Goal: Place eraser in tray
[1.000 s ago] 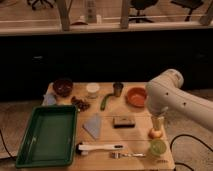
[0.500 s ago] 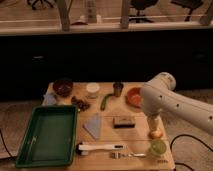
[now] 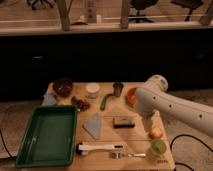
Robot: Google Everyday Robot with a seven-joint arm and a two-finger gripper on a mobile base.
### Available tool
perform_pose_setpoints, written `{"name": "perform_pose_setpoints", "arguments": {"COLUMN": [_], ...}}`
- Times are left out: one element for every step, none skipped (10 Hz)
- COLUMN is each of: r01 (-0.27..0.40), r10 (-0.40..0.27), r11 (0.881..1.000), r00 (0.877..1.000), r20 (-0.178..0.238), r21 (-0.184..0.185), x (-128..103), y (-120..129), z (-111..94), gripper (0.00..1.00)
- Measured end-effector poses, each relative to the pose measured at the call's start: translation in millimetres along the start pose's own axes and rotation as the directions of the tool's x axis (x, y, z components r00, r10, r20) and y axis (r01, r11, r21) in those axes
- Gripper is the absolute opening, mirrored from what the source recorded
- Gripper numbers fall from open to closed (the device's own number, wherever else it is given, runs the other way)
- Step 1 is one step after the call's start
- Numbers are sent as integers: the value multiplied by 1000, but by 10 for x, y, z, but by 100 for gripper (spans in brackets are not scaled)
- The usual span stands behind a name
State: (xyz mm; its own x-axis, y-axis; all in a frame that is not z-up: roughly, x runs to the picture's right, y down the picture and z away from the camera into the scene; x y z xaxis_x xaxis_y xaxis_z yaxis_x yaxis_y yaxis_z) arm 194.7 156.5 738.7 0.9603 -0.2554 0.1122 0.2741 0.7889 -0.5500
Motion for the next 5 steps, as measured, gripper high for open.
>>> {"name": "perform_pose_setpoints", "arguments": {"r01": [7, 10, 13, 14, 9], "r10": [-7, -10, -13, -15, -9], "r11": [1000, 1000, 1000, 1000, 1000], "r00": [1000, 1000, 1000, 999, 999], "r20": [9, 17, 25, 33, 40], "r21": [1, 0, 1, 5, 2], "x": [-24, -58, -107, -138, -136], "y": [-38, -61, -95, -142, -145], "z": [52, 133, 183, 215, 246], "gripper": [80, 80, 80, 80, 80]}}
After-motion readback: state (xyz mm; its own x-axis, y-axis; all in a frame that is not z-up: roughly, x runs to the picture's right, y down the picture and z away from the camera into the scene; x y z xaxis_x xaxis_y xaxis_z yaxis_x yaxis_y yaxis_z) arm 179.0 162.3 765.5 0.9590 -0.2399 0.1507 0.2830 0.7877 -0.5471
